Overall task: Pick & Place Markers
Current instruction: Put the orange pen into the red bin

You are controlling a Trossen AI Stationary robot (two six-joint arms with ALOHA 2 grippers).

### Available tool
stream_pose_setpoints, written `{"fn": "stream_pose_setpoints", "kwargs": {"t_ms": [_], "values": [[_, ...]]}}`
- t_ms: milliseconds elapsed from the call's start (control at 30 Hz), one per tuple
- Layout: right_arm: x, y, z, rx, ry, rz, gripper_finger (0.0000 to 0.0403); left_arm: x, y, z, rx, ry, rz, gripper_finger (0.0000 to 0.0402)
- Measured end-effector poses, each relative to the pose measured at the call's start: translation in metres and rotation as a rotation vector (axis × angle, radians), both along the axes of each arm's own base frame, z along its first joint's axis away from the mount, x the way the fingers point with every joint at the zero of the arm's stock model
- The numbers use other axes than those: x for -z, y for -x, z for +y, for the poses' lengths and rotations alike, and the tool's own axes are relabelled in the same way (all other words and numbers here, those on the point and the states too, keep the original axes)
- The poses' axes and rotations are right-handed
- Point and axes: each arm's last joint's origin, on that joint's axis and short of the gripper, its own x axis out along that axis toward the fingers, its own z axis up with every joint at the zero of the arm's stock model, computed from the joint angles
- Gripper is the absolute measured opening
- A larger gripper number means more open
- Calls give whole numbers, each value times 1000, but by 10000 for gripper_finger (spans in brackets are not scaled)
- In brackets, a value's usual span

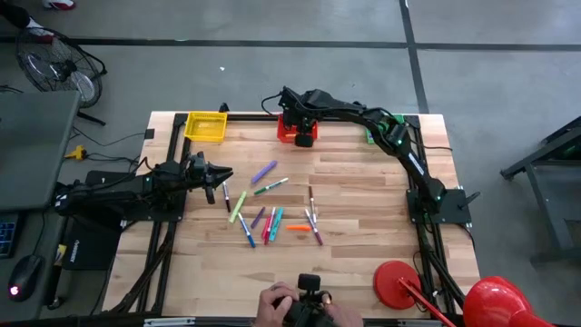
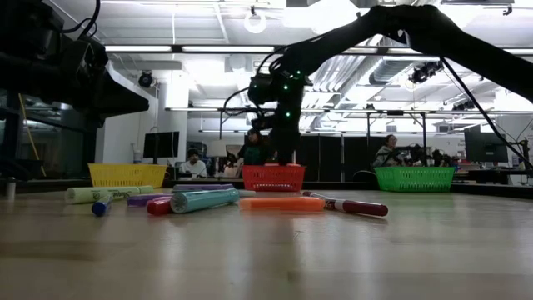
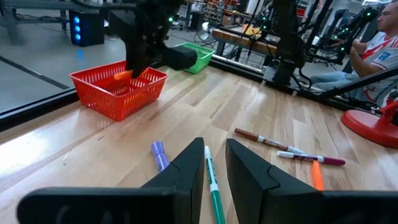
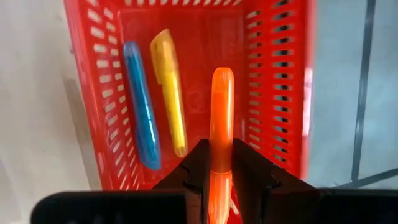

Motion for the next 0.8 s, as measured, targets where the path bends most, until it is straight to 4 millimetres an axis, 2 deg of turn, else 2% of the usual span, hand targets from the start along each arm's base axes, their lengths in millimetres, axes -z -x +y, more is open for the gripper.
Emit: {"fn": "stream_pose_setpoints", "kwargs": {"t_ms": [533,800], "values": [[6,-3,0,-47,-58,-34,43,0,0,0,0,0,0,64],[15,-5,-2,-48,-70,-35,48,0,0,0,0,0,0,64]]}}
